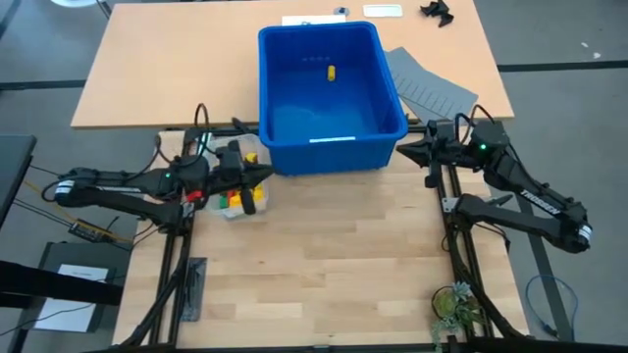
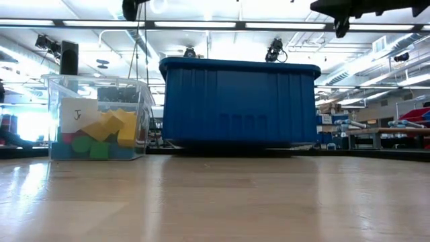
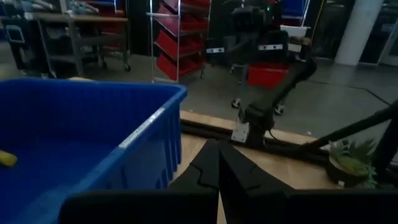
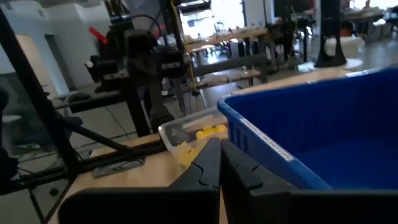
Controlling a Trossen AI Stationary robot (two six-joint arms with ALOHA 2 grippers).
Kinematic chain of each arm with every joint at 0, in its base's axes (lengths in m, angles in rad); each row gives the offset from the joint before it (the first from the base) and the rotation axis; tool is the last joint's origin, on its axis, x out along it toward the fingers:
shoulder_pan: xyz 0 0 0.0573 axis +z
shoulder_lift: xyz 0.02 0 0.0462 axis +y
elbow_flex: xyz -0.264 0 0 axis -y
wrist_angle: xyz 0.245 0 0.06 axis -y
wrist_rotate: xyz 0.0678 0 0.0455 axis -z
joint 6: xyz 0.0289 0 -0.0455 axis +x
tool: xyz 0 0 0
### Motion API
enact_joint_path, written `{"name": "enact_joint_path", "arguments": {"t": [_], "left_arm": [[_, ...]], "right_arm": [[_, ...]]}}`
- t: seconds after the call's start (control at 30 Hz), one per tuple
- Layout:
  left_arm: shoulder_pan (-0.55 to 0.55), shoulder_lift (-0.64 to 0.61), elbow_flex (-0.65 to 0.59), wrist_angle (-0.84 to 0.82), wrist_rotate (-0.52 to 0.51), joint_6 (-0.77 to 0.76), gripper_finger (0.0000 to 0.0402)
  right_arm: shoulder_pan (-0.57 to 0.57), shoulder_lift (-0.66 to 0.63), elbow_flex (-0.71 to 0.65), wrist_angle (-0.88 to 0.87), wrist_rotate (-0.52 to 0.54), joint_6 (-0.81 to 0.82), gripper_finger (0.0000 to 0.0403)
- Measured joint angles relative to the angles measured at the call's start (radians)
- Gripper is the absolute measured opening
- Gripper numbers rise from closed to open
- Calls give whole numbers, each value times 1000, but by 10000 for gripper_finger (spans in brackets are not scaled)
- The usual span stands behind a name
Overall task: Sort blocks
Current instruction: Put the yellow block into the transparent bin
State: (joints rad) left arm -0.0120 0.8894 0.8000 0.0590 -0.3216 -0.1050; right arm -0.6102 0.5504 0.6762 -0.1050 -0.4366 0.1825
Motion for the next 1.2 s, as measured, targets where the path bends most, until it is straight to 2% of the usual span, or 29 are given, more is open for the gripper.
{"name": "enact_joint_path", "arguments": {"t": [0.1, 0.17, 0.3, 0.43, 0.5, 0.6, 0.7, 0.87, 1.03, 1.2], "left_arm": [[4, 6, 15, 27, -16, 35, 7], [14, 33, 50, 27, -68, 46, 7], [80, 123, 160, -97, -96, 69, 7], [178, 255, 359, -387, -93, 85, 7], [223, 327, 469, -568, -96, 99, 7], [278, 419, 608, -727, -79, 135, 14], [342, 495, 701, -781, 6, 171, 47], [438, 599, 745, -791, 184, 233, 143], [484, 658, 746, -812, 347, 255, 229], [483, 694, 747, -814, 415, 261, 264]], "right_arm": [[10, 37, 6, 53, -5, -2, 3], [13, 81, 17, 84, -4, -22, 3], [5, 219, 91, 83, 2, -120, 1], [-26, 390, 248, -4, 2, -244, 2], [-46, 473, 349, -105, 4, -319, 1], [-79, 580, 494, -272, 20, -403, 4], [-111, 672, 612, -468, 83, -515, 31], [-140, 783, 718, -666, 155, -644, 116], [-156, 839, 730, -746, 154, -679, 197], [-163, 896, 734, -836, 144, -723, 234]]}}
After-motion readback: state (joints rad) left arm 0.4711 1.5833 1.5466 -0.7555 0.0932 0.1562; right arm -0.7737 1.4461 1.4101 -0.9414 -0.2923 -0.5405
